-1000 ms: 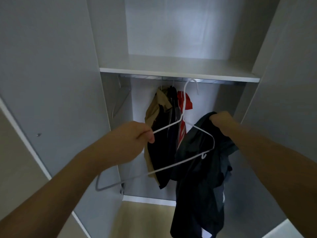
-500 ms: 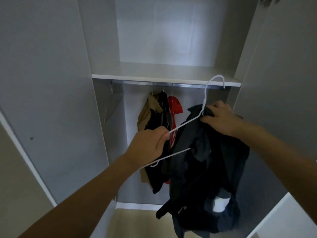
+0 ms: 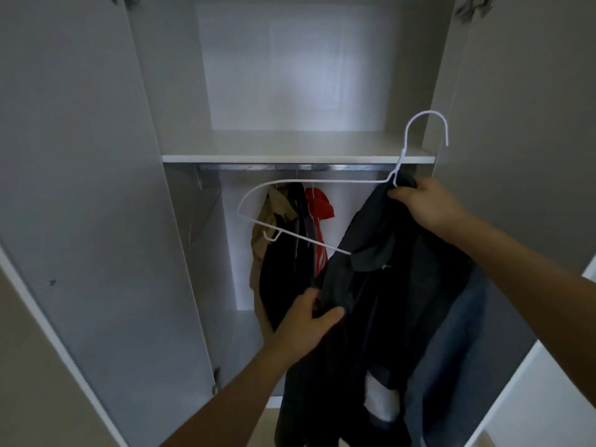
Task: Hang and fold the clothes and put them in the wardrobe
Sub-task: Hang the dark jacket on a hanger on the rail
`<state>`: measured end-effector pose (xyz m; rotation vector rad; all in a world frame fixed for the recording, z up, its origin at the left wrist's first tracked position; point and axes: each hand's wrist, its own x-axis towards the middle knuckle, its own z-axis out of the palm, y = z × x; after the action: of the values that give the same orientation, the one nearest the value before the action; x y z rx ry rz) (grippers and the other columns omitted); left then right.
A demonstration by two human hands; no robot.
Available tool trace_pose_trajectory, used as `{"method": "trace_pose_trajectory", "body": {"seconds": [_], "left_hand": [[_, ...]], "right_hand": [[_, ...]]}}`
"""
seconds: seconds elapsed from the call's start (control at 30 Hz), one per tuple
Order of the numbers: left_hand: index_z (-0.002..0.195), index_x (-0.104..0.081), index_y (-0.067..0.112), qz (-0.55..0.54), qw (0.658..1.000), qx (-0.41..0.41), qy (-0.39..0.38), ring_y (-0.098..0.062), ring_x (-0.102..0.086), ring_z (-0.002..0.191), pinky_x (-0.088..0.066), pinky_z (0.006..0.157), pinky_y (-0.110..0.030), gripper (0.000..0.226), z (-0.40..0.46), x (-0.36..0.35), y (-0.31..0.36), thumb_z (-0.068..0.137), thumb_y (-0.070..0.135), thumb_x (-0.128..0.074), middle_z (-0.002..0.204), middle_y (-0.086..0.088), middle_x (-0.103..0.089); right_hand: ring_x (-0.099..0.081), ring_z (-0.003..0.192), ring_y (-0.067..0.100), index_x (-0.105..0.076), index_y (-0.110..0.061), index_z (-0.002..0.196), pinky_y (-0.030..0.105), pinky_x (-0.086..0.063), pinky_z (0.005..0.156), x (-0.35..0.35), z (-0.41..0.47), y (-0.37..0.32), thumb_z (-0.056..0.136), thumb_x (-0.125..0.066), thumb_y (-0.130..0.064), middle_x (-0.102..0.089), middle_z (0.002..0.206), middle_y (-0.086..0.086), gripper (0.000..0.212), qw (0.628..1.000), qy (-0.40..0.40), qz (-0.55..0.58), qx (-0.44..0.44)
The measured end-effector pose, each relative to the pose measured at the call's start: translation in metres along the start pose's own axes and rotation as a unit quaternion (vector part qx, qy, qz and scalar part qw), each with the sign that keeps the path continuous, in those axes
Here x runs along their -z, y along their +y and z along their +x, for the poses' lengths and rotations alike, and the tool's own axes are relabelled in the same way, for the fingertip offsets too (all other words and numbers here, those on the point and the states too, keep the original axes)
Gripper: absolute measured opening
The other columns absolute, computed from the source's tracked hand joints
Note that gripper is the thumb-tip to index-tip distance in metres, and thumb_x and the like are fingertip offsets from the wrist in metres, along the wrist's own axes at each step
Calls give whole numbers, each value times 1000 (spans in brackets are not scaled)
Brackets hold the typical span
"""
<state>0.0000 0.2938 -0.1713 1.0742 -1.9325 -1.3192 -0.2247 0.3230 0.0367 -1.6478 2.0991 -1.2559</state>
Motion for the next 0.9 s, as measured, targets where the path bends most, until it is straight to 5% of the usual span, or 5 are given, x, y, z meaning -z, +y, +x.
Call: {"method": "trace_pose_trajectory", "body": {"seconds": [0.27, 0.47, 0.63, 0.8, 0.9], "left_hand": [[89, -75, 15, -144, 979, 120, 75, -26, -71, 88, -58, 80, -36, 19, 41, 68, 25, 95, 15, -57, 100, -14, -74], [86, -73, 4, -105, 976, 164, 99, -30, -68, 58, -56, 54, -31, 20, 50, 166, 119, 78, 20, -64, 78, -19, -73], [58, -76, 9, -46, 987, 148, 48, -26, -67, 53, -56, 54, -29, 29, 49, 155, 194, 79, 22, -60, 72, -15, -72], [101, -68, 1, 9, 997, 68, 36, -33, -68, 82, -55, 75, -40, 21, 47, 94, 232, 86, 15, -62, 99, -22, -69], [93, -62, 1, -48, 998, 36, 35, -26, -68, 62, -57, 51, -37, 11, 48, 76, 250, 89, 10, -56, 84, -18, -65]], "right_hand": [[-66, 77, 12, -71, -21, 84, 30, -48, 70, 17, -14, 13, 72, -55, -80, -71, 82, -4, 62, 1000, 5, 23, -5], [-57, 55, 24, -52, -15, 56, 29, -36, 49, 19, -25, 31, 72, -39, -86, -56, 55, 9, 74, 982, 46, -180, 10], [-50, 53, 16, -46, -23, 56, 25, -30, 47, 6, -32, 21, 75, -40, -84, -51, 55, -1, 64, 972, 99, -209, 33], [-60, 76, 20, -59, -31, 79, 34, -47, 66, -4, -38, -6, 64, -33, -95, -62, 76, -9, 71, 985, 35, -135, 105], [-60, 89, 19, -53, -32, 99, 37, -47, 77, 2, -39, -16, 47, -29, -104, -63, 98, -8, 92, 977, 6, -167, 133]]}}
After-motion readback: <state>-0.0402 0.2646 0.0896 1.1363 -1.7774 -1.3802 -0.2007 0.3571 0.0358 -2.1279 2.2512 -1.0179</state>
